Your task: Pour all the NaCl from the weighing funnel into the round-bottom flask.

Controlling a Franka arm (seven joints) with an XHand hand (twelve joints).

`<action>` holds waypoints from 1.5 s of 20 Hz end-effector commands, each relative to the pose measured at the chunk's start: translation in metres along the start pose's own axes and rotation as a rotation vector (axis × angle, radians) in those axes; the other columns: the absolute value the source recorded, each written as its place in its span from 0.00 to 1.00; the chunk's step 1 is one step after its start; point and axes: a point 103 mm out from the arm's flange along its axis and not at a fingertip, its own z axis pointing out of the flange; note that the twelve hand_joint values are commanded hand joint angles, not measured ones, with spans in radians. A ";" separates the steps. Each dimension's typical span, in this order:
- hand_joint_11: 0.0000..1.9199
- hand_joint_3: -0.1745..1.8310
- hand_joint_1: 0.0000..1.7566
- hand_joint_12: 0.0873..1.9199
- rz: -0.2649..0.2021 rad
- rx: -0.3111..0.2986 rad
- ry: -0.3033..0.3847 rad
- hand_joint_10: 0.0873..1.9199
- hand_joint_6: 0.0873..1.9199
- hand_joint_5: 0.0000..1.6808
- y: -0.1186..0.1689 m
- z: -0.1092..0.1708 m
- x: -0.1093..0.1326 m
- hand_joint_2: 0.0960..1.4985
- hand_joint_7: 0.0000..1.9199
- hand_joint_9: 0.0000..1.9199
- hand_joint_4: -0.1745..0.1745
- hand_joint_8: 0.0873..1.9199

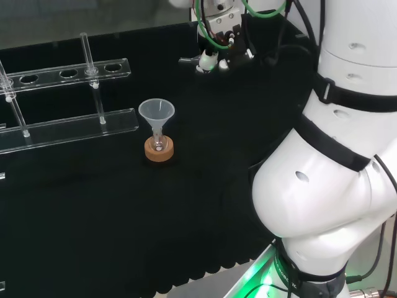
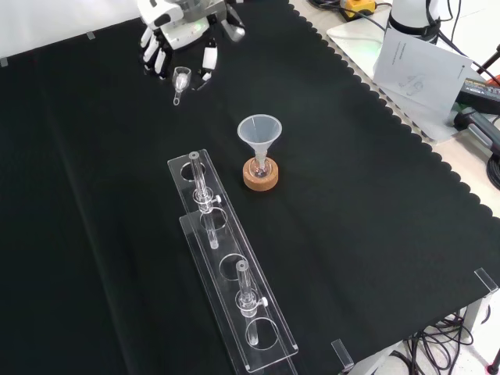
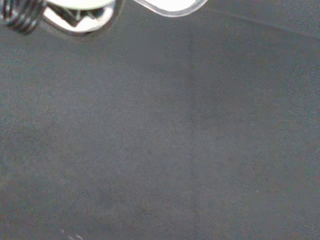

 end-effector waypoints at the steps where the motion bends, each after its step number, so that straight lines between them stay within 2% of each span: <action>1: 0.35 0.40 0.64 0.58 0.046 0.003 -0.012 0.19 0.34 0.74 -0.040 -0.010 -0.011 0.42 0.31 0.49 1.00 0.33; 8: 0.35 0.40 0.64 0.58 0.067 0.008 -0.015 0.19 0.34 0.74 -0.080 -0.012 -0.005 0.42 0.31 0.49 1.00 0.33; 17: 0.35 0.40 0.64 0.58 0.076 0.015 -0.063 0.18 0.34 0.74 -0.127 -0.016 0.023 0.42 0.31 0.49 1.00 0.33; 23: 0.36 0.40 0.64 0.58 0.050 0.035 -0.102 0.18 0.34 0.74 -0.140 -0.013 0.046 0.42 0.31 0.49 1.00 0.33; 30: 0.36 0.40 0.64 0.58 0.014 0.074 -0.146 0.18 0.34 0.74 -0.140 -0.002 0.068 0.42 0.32 0.49 1.00 0.33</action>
